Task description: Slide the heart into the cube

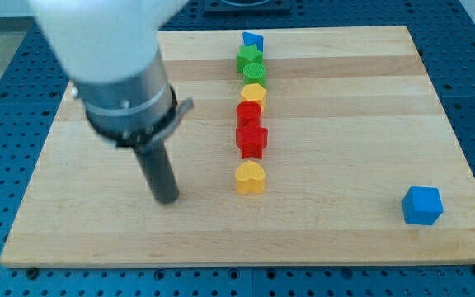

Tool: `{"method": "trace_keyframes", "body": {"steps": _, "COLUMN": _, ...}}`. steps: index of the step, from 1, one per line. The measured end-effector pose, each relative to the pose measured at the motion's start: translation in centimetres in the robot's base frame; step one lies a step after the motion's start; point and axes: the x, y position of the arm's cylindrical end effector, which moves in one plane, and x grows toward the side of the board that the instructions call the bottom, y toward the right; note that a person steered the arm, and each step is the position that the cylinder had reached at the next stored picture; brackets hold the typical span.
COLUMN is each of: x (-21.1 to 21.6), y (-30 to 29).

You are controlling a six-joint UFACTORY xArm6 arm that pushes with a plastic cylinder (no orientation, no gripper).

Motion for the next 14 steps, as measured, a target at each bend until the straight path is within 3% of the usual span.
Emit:
{"method": "trace_keyframes", "body": {"steps": 4, "x": -0.4, "y": 5.5}}
{"method": "trace_keyframes", "body": {"steps": 12, "x": -0.5, "y": 25.1}}
{"method": "trace_keyframes", "body": {"steps": 14, "x": -0.5, "y": 27.0}}
